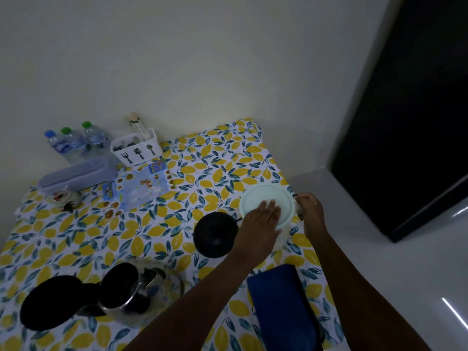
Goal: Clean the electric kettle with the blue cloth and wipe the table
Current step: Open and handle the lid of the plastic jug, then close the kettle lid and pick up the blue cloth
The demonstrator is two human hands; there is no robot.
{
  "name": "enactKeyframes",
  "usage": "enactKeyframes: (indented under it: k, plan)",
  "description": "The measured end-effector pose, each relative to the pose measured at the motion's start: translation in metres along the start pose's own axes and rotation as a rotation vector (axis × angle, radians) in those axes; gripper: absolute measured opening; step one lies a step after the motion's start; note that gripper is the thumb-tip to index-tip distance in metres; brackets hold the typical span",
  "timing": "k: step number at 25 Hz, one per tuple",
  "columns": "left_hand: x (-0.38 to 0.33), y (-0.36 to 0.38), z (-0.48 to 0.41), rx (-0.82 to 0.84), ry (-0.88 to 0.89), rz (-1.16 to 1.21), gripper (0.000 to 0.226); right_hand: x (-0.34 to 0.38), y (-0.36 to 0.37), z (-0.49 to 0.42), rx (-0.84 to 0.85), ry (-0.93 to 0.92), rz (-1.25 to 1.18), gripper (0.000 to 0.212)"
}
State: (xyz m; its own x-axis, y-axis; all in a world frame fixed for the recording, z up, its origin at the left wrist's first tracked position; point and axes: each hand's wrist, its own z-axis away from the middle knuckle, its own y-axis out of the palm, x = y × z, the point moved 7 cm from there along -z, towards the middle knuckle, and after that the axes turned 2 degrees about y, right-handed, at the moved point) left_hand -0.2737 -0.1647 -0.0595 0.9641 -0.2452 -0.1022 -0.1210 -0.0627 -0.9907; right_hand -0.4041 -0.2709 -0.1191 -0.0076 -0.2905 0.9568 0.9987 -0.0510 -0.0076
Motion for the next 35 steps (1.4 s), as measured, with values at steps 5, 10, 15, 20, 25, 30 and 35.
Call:
enactKeyframes:
  k: [5, 10, 15, 20, 25, 30, 35]
  plan:
    - [-0.016, 0.009, -0.007, -0.050, -0.060, -0.005, 0.064, -0.004, -0.010, -0.013, 0.024, -0.036, 0.042, 0.006]
    - [-0.015, 0.007, -0.005, -0.101, -0.055, 0.050, 0.061, 0.014, -0.020, 0.003, -0.061, -0.182, 0.250, 0.009]
    - [-0.004, -0.007, 0.026, -0.253, 0.020, 0.225, 0.038, 0.021, -0.024, 0.071, -0.125, -0.392, 0.362, 0.035]
    - [0.023, -0.014, 0.097, -0.321, -0.136, 0.412, 0.036, 0.004, -0.004, 0.149, -0.087, -0.666, 0.575, 0.049]
    - [0.054, -0.019, 0.184, -0.327, -0.266, 0.385, 0.035, -0.035, 0.055, 0.214, 0.146, -0.707, 0.792, 0.069]
    - [0.094, -0.042, 0.267, -0.375, -0.386, 0.345, 0.039, -0.068, 0.135, 0.272, 0.430, -0.754, 0.906, 0.089]
    - [0.148, -0.071, 0.338, -0.449, -0.512, 0.272, 0.034, -0.080, 0.210, 0.314, 0.613, -0.788, 0.921, 0.101]
